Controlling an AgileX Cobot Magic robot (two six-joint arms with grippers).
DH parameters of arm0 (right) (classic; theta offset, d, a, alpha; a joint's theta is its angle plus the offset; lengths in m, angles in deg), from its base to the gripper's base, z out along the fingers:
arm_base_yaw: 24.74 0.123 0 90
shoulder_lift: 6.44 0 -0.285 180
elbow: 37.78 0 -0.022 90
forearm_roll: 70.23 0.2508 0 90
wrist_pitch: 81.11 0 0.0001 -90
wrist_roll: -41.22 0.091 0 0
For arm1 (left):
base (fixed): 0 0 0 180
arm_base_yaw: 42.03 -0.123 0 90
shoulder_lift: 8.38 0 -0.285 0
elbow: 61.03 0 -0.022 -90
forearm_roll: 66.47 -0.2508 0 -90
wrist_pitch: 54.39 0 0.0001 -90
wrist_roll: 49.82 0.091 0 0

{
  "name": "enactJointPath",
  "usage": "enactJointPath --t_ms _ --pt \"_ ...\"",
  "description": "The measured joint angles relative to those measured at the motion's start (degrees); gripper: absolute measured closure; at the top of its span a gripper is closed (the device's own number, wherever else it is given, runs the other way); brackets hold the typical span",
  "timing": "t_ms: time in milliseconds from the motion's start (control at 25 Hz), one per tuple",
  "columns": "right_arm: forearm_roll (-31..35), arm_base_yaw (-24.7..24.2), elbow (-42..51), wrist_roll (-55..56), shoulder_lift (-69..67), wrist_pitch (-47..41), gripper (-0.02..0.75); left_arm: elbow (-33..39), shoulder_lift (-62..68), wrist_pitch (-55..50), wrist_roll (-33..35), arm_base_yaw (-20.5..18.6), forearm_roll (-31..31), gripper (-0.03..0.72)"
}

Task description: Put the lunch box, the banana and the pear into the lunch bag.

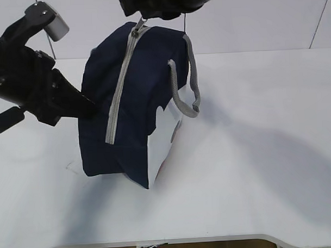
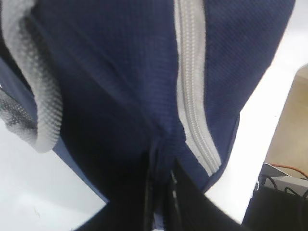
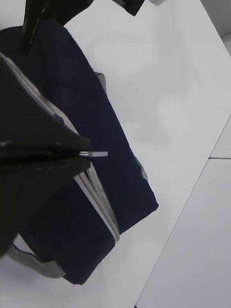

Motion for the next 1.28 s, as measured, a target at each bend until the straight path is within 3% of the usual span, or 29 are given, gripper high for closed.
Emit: enactJointPath --t_ms 280,840,1280 --pt "-4.1 -0.9 0.0 0.4 -1.3 2.6 0.726 0.0 0.0 0.0 -1.0 0.0 -2.7 0.690" --pt "-4.4 -9.6 -0.4 1.1 -4.5 5.3 0.726 0.0 -1.2 0.0 -2.2 0.0 -5.2 0.691" --pt "-5.3 -10.6 -5.2 1.2 -13.5 7.6 0.726 0.3 -5.8 -1.4 -2.6 -0.1 -7.2 0.691"
